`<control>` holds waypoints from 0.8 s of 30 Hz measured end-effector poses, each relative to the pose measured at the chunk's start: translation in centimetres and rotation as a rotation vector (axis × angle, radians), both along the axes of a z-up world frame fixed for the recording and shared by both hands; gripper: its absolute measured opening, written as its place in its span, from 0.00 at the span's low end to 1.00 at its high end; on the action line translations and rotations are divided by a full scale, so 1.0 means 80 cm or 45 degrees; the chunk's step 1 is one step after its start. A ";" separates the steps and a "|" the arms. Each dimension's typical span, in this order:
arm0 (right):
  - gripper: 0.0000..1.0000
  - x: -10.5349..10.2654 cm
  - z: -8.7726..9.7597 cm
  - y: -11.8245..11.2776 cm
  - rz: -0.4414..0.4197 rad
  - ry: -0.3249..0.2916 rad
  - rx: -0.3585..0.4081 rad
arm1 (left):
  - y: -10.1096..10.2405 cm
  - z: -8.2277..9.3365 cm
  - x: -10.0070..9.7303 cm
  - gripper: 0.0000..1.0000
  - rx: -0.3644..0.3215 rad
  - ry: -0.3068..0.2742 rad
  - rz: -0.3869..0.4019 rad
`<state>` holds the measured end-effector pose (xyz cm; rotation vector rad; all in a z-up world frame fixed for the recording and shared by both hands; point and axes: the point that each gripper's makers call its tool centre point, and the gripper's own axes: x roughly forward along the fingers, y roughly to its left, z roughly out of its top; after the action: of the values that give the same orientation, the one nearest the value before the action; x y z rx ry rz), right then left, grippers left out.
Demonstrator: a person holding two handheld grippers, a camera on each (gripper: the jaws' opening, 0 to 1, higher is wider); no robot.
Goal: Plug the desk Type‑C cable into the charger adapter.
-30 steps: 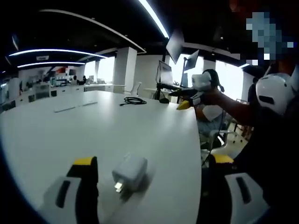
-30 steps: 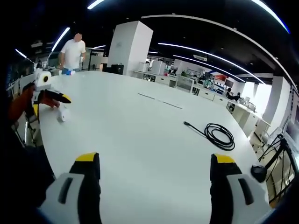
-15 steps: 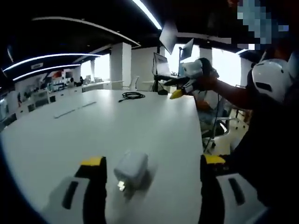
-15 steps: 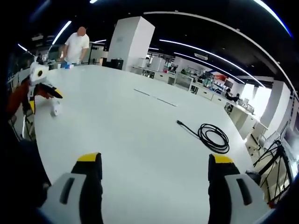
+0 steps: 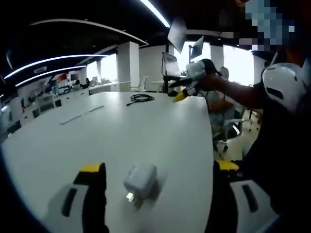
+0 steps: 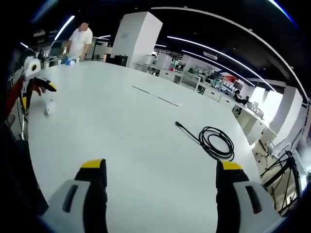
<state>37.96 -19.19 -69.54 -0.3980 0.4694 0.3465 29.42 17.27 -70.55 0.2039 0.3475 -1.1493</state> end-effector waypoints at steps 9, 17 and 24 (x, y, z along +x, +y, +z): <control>0.96 0.024 -0.012 -0.019 -0.009 0.040 -0.007 | 0.002 0.002 0.003 1.00 0.006 0.014 0.033; 0.96 0.037 -0.026 -0.035 -0.028 0.077 -0.010 | 0.006 0.004 0.005 1.00 -0.002 0.017 0.067; 0.95 0.054 -0.030 -0.044 -0.028 0.096 -0.042 | 0.006 0.004 0.003 1.00 0.013 0.008 0.066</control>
<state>42.30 -22.69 -71.96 -0.4127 0.5537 0.3335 29.65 17.74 -70.23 0.1988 0.3623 -1.0977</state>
